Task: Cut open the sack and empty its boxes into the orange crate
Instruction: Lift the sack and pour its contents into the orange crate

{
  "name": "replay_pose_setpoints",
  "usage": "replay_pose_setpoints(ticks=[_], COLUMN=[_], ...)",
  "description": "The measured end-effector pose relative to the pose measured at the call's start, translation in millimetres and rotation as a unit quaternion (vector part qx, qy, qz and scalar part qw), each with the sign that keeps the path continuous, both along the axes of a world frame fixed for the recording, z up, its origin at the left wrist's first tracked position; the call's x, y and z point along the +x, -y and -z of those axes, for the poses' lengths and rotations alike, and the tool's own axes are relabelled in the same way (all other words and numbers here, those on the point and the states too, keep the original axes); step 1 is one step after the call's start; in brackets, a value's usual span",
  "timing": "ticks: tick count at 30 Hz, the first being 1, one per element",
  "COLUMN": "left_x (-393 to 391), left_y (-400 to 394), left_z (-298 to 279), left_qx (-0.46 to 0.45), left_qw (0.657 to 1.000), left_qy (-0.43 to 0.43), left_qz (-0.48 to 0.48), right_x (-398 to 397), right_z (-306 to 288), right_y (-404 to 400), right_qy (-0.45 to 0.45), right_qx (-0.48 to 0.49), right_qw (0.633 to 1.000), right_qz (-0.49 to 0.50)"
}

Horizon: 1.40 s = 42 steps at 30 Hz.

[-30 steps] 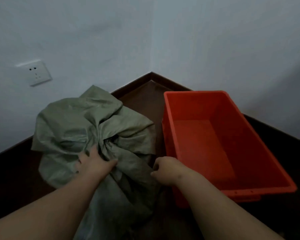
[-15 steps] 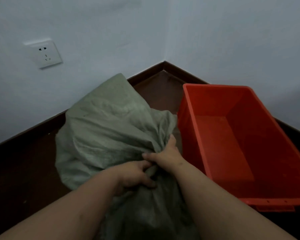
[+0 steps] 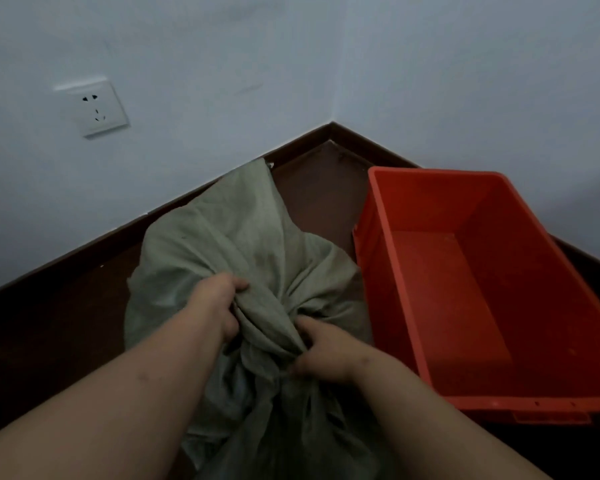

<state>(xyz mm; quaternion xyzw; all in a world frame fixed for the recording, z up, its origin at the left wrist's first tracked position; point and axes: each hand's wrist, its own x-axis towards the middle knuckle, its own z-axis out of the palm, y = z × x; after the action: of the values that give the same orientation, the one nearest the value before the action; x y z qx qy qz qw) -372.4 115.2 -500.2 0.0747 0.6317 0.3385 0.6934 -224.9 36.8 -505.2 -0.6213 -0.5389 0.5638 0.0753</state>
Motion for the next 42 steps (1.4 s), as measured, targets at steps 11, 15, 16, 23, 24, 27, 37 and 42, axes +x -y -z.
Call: replay_pose_setpoints(ticks=[11, 15, 16, 23, 24, 27, 37, 42], left_x=[33, 19, 12, -45, -53, -105, -79, -18], left_y=[57, 70, 70, 45, 43, 30, -8, -32], left_z=[-102, -160, -174, -229, -241, -236, -387, -398], left_qx=[0.233, 0.121, 0.096, -0.001, 0.001, -0.028, -0.095, -0.071], left_qw=[0.878, 0.9, 0.914, 0.969, 0.965, 0.954, 0.982, 0.987], left_qy=[-0.193, -0.017, 0.032, -0.239, -0.251, -0.282, -0.154, -0.114], left_qz=[0.371, 0.419, 0.393, 0.064, 0.081, 0.094, 0.055, 0.086], right_x=[1, -6, -7, -8, -10, -14, 58, 105], right_z=[-73, -113, -127, -245, -265, -328, -487, -494], right_y=[-43, -38, -36, -35, -36, -45, -69, -89], right_qy=[-0.325, -0.236, -0.228, -0.237, -0.242, -0.252, -0.331, -0.262], right_qx=[-0.184, -0.106, -0.098, -0.059, -0.048, -0.018, 0.007, 0.027], right_qw=[0.84, 0.872, 0.883, 0.908, 0.91, 0.913, 0.904, 0.923], right_qz=[0.393, 0.415, 0.399, 0.341, 0.332, 0.319, 0.272, 0.279])
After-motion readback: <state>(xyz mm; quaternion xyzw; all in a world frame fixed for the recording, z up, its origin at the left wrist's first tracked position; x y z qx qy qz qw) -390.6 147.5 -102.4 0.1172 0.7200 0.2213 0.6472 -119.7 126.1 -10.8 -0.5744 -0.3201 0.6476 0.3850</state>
